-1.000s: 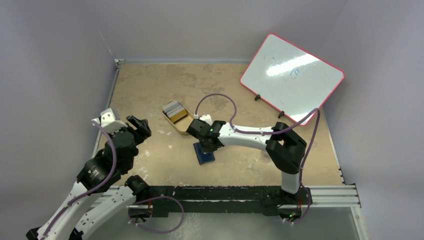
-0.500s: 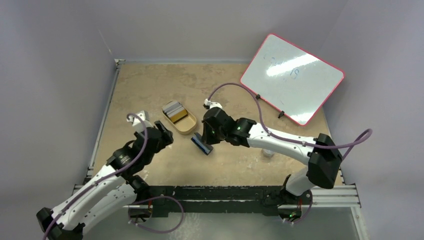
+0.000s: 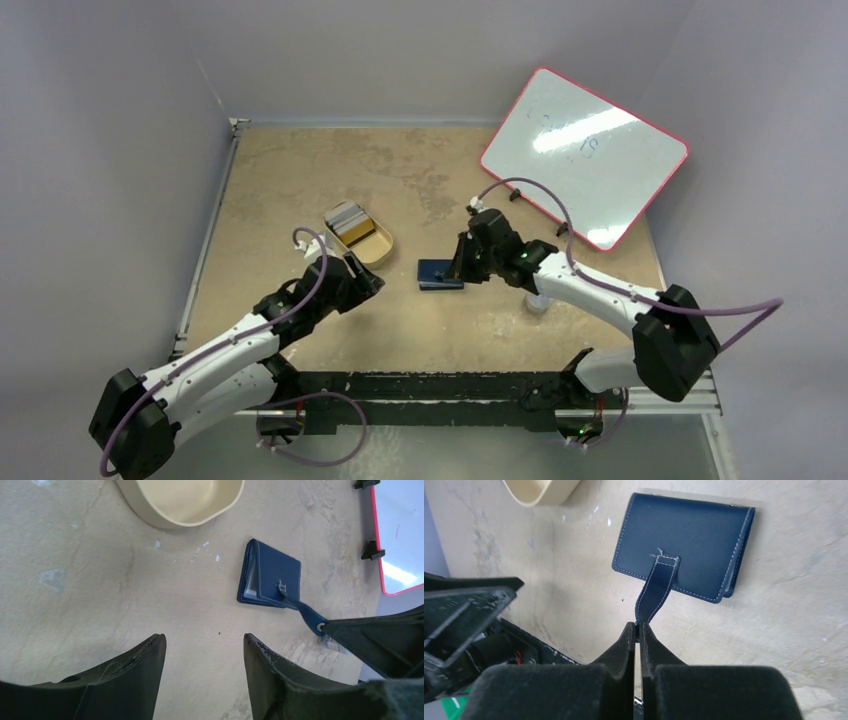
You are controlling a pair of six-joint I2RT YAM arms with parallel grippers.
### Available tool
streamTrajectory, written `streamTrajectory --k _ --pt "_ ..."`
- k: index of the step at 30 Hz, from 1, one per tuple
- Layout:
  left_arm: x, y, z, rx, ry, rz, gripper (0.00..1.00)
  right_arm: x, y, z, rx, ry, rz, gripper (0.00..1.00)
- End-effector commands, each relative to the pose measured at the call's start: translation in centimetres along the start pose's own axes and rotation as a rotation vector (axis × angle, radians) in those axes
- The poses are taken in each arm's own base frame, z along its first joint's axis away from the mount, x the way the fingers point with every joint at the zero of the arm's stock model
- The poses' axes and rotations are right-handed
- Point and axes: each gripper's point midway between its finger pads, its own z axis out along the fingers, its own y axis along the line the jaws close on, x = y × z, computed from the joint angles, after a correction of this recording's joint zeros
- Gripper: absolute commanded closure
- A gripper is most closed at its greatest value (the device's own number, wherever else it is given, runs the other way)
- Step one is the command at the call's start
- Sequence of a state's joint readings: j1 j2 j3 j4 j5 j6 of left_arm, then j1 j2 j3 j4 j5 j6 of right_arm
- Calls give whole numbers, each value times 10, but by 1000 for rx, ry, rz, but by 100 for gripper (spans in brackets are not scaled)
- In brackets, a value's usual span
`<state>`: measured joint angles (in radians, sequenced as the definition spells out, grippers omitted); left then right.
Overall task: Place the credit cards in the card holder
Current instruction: Open the card holder at the center of the board.
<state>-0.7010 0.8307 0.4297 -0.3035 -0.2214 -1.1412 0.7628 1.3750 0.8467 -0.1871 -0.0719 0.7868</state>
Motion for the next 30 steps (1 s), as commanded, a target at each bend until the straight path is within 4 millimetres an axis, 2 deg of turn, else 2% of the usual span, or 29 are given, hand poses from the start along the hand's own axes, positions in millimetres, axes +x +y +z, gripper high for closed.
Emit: streamTrajectory --k 1,4,7,13,16,20,23,30 --pt "-9 -40 1 135 -3 -38 44 -23 14 -18 -108 -48 -12 100" --pt "-13 -47 -1 150 -11 -31 45 -25 19 -24 -117 -38 -66 100" --pt "-21 -55 -8 158 -25 6 42 -16 38 -34 -203 14 -85 100" --pt "-37 -51 -17 98 -14 39 41 -3 76 -63 -380 65 -17 100" --pt "-44 -44 -17 104 20 8 42 -3 87 -70 -457 58 48 100" --pt "-40 -31 -12 57 74 55 42 10 80 -58 -462 105 152 100" --pt "-34 -22 -11 -2 122 105 44 6 68 -43 -406 84 190 100" --pt "-27 -57 -17 200 157 112 40 -5 31 -19 -282 57 234 100"
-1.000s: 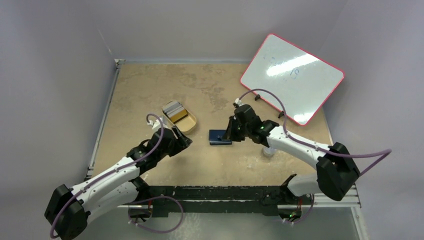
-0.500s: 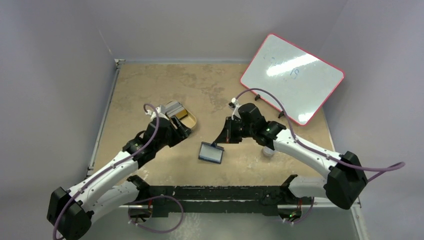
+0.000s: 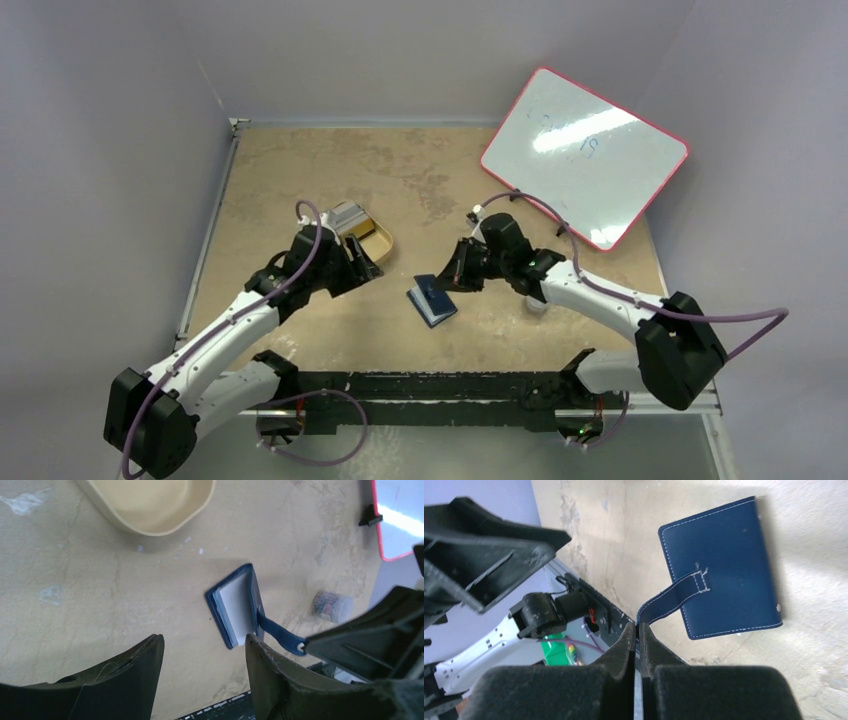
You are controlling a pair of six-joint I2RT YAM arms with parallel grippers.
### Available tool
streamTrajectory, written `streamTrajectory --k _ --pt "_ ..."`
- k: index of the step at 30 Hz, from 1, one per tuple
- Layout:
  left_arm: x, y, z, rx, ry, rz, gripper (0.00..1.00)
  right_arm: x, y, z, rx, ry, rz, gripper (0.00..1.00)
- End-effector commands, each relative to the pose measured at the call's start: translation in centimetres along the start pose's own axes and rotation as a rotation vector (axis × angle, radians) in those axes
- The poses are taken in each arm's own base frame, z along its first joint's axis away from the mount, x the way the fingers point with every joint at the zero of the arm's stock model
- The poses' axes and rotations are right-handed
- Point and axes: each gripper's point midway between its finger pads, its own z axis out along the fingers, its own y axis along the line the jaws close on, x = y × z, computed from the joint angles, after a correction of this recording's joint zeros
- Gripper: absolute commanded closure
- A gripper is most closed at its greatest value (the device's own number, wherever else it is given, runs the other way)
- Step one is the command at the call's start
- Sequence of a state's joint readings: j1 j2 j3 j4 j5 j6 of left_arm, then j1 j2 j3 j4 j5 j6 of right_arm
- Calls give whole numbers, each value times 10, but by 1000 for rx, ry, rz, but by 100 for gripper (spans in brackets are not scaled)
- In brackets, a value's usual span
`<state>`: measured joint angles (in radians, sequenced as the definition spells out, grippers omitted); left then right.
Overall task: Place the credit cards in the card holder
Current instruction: Open the card holder at the center of the board.
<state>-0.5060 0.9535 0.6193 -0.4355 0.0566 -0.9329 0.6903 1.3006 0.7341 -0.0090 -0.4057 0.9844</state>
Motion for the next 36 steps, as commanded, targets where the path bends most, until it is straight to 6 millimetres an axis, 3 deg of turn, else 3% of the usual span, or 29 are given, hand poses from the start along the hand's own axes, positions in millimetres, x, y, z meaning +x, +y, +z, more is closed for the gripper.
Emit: streamTrajectory --k 1,7,11,16,20,23,29,32,36 --pt "-4 -43 -9 214 11 39 39 -22 -8 -1 14 -78 19 100" --pt "17 -48 6 311 80 -42 37 -34 -35 -6 45 -99 49 100" --pt "19 -49 9 334 80 -67 38 -41 -35 -12 28 -102 34 100" --pt "14 -49 10 321 60 -78 41 -42 -5 -19 -70 -78 -4 100" --pt "4 -50 7 286 26 -65 44 -25 15 -31 -154 -45 42 100" --pt "9 -55 10 306 67 -72 50 -15 32 -38 -198 -31 64 100" --pt "8 -43 10 223 73 -36 59 11 74 -41 -340 25 124 100" --pt "11 -34 8 170 97 -12 62 20 80 -37 -388 55 166 100" --pt "21 -20 8 102 146 11 66 27 72 -26 -385 90 204 100"
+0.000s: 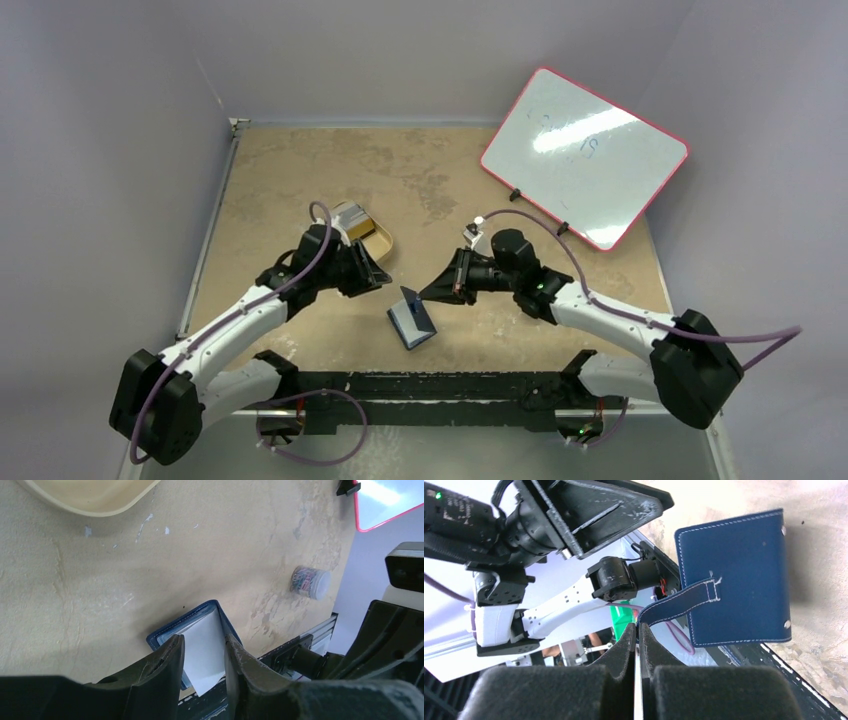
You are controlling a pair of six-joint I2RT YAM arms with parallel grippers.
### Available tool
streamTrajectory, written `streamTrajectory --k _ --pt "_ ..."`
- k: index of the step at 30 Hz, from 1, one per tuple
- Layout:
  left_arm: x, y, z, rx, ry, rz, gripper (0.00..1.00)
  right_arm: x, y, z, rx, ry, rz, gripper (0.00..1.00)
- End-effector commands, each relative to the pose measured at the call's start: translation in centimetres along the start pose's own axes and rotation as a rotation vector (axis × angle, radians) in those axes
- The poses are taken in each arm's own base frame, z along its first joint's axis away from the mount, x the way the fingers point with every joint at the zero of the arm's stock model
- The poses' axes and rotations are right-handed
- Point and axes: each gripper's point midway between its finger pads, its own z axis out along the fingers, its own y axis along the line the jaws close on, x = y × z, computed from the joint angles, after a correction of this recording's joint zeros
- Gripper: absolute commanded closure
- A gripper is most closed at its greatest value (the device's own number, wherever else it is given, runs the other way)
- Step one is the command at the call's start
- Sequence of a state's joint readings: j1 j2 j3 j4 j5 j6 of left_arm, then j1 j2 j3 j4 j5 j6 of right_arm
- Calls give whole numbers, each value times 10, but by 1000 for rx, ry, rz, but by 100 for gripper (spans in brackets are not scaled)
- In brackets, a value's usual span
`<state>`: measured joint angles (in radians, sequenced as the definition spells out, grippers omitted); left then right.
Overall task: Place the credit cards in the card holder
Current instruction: Open the card holder at the center of the board.
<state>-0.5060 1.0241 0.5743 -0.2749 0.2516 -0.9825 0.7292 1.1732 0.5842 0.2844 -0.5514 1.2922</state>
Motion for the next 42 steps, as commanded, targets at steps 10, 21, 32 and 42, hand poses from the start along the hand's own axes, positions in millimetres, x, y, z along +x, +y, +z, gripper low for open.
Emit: streamTrajectory --k 10,21,32,42 --pt "27 19 5 3 85 -57 58 6 -17 9 -67 75 96 100" --pt "39 6 20 169 113 -165 53 -24 -65 -15 -22 -1 126 100" --pt "43 21 23 125 105 -167 49 -35 -93 -22 61 -33 102 100" --pt "49 36 18 60 112 -144 48 -44 -103 -26 106 -65 89 100"
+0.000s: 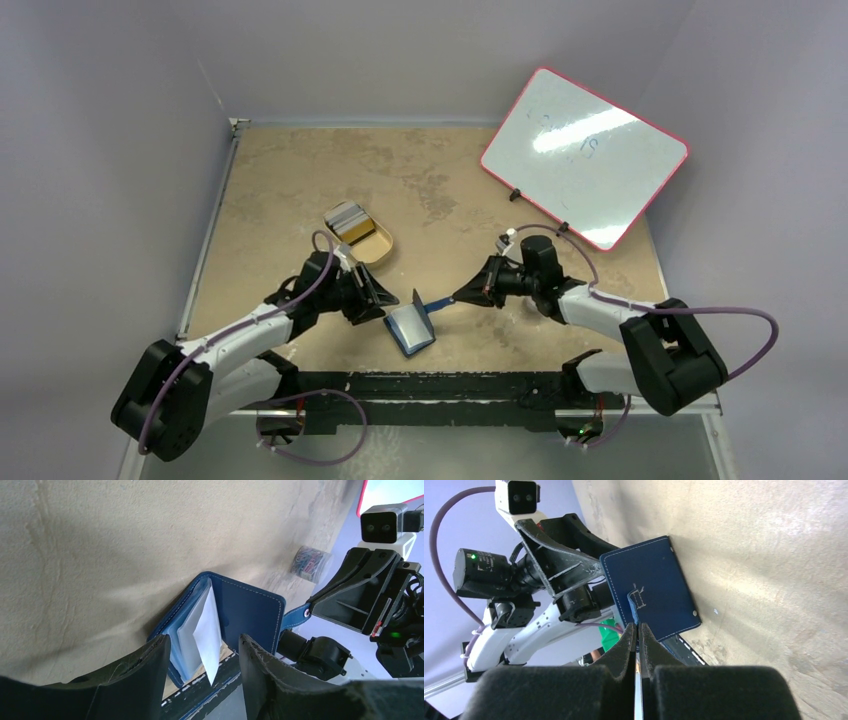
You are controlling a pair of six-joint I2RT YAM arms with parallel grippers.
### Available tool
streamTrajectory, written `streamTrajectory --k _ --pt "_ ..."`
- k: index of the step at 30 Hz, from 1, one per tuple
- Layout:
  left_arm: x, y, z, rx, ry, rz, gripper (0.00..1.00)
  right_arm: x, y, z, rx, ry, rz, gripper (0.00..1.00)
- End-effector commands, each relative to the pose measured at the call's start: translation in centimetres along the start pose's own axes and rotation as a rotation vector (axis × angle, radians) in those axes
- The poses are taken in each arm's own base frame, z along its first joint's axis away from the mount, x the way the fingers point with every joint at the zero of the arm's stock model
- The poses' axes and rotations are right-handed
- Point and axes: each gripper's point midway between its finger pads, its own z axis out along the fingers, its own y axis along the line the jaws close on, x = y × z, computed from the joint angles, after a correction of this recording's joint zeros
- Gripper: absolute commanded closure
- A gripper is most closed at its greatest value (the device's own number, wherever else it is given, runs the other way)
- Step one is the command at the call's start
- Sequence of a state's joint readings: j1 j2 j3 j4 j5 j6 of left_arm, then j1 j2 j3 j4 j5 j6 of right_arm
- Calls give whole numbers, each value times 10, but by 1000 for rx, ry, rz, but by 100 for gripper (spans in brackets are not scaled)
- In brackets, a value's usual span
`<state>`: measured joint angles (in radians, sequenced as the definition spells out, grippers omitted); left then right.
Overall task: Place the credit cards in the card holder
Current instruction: Open the card holder at the center of the board.
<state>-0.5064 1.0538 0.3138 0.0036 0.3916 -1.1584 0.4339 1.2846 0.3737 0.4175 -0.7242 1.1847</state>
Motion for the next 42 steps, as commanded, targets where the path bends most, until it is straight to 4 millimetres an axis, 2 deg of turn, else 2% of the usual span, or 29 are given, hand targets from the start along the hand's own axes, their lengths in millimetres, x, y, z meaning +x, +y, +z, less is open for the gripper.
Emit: streamTrajectory --k 1,8,16,23,29,33,36,42 --pt "-1 3 -3 -7 -14 35 48 -7 -3 -1 24 -14 -37 100" --pt "2 8 1 -4 -5 25 49 -12 -6 -2 46 -32 -39 100" --pt "5 15 5 -2 4 0 59 -13 -15 -3 76 -43 -32 100" --pt "5 14 3 8 -7 -10 54 -19 -24 -6 121 -80 -44 100" --pt "4 12 -1 25 -29 -32 60 -19 -33 -7 149 -86 -41 100" --pt "4 7 -2 54 -34 -35 59 -22 -32 -10 161 -103 -56 100" --pt "6 11 0 60 -32 -40 58 -22 -31 -10 164 -102 -61 100" --pt "9 12 4 79 -15 -64 59 -21 -42 -11 196 -103 -61 100"
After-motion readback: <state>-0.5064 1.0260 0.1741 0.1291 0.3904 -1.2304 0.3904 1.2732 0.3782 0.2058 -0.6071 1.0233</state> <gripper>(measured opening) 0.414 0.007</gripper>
